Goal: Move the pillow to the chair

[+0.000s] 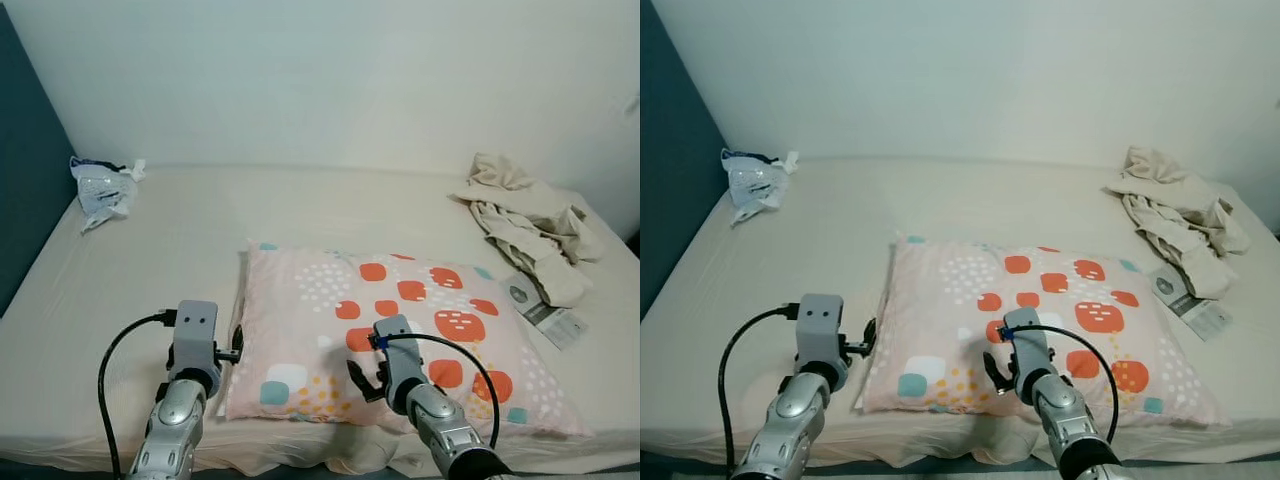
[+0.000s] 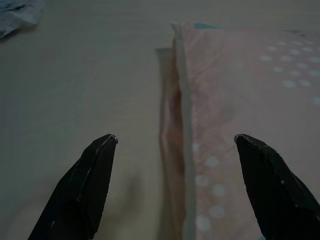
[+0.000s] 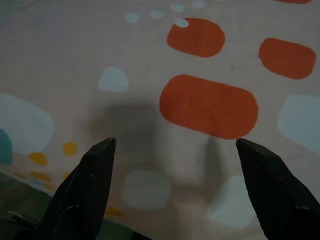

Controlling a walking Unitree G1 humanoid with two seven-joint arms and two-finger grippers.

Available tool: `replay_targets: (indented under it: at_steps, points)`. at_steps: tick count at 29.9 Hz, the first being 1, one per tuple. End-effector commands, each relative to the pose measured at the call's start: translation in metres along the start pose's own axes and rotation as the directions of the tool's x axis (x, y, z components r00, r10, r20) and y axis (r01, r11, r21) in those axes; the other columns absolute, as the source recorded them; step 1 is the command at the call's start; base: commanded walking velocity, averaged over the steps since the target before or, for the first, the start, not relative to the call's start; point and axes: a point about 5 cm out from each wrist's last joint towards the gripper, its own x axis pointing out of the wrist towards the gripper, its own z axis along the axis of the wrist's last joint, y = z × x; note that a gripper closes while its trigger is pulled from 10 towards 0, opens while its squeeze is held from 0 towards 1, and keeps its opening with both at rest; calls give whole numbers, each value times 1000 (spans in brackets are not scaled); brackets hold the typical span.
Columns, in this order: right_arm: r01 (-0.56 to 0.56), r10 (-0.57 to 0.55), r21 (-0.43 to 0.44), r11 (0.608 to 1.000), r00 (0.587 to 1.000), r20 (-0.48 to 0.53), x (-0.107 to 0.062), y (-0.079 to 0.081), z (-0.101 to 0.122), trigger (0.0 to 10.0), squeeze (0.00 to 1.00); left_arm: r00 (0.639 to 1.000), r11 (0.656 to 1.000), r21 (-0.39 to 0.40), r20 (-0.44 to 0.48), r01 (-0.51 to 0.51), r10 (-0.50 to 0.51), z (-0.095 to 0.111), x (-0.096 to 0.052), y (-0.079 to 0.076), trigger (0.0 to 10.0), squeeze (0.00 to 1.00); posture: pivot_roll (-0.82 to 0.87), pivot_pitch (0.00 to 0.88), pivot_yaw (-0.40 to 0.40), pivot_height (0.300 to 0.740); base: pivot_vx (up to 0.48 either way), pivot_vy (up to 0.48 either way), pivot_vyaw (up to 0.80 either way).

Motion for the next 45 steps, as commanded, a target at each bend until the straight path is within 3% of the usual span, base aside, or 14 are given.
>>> replay_targets:
  at_steps: [1, 7, 9, 16, 19, 28, 32, 34, 40, 41, 42, 45]
  points:
    - [7, -7, 20, 1000, 1000, -27, -3, -1, -8, 10000, 0, 1000, 1000, 21, -30, 4, -4, -7, -3, 1, 10000, 0, 38, 104, -58, 740, 0, 0, 0]
    - [8, -7, 20, 1000, 1000, -27, -2, -1, -8, 10000, 0, 999, 999, 35, -35, 11, -10, -8, -3, -1, 10000, 0, 38, 104, -57, 740, 0, -480, 0]
    - [8, -8, 21, 1000, 1000, -25, -2, -1, -7, 10000, 0, 999, 1000, -3, -47, -1, 1, -9, -3, 0, 10000, 0, 37, 104, -57, 740, 0, 0, 0]
    - [20, -21, 39, 999, 1000, 18, -2, -3, -1, 10000, 0, 999, 1000, -1, -45, 1, -1, -8, -2, 0, 10000, 0, 35, 106, -57, 740, 0, 0, 0]
    - [62, -68, 66, 996, 994, 91, -2, -15, 14, 10000, 0, 999, 1000, -16, -41, -8, 8, -6, 0, 5, 10000, 0, 33, 107, -56, 740, 0, 0, 0]
    - [92, -98, 64, 994, 990, 97, -3, -29, 21, 10000, 0, 998, 999, -30, -57, 37, -38, -7, 0, 7, 10000, 0, 32, 98, -53, 740, 0, 0, 0]
    - [99, -105, 70, 993, 990, 95, -4, -35, 22, 10000, 0, 979, 992, -6, -162, 128, -127, -22, -3, 7, 10000, 0, 33, 92, -53, 740, 0, 0, 0]
    - [110, -116, 73, 991, 989, 94, -5, -39, 23, 10000, 0, 960, 992, -54, -247, 118, -128, -33, -3, 11, 10000, 0, 30, 90, -52, 740, 0, 0, 0]
    - [115, -123, 77, 990, 988, 97, -5, -41, 23, 10000, 0, 972, 1000, -22, -234, 18, -23, -30, 7, 17, 10000, 0, 29, 86, -50, 740, 0, 0, 0]
    - [113, -121, 81, 990, 988, 100, -5, -41, 23, 10000, 0, 974, 999, -51, -227, 5, -16, -28, 11, 16, 10000, 102, 28, 86, -49, 740, 0, 0, 0]
    - [109, -117, 83, 991, 988, 103, -5, -40, 23, 10000, 0, 975, 996, -88, -222, 2, -22, -25, 14, 14, 10000, 957, 27, 86, -47, 740, 0, 0, 0]
    - [98, -107, 87, 991, 988, 112, -4, -38, 25, 10000, 0, 977, 990, -140, -206, 22, -50, -20, 18, 10, 10000, 1000, 25, 85, -43, 740, 0, 0, 0]
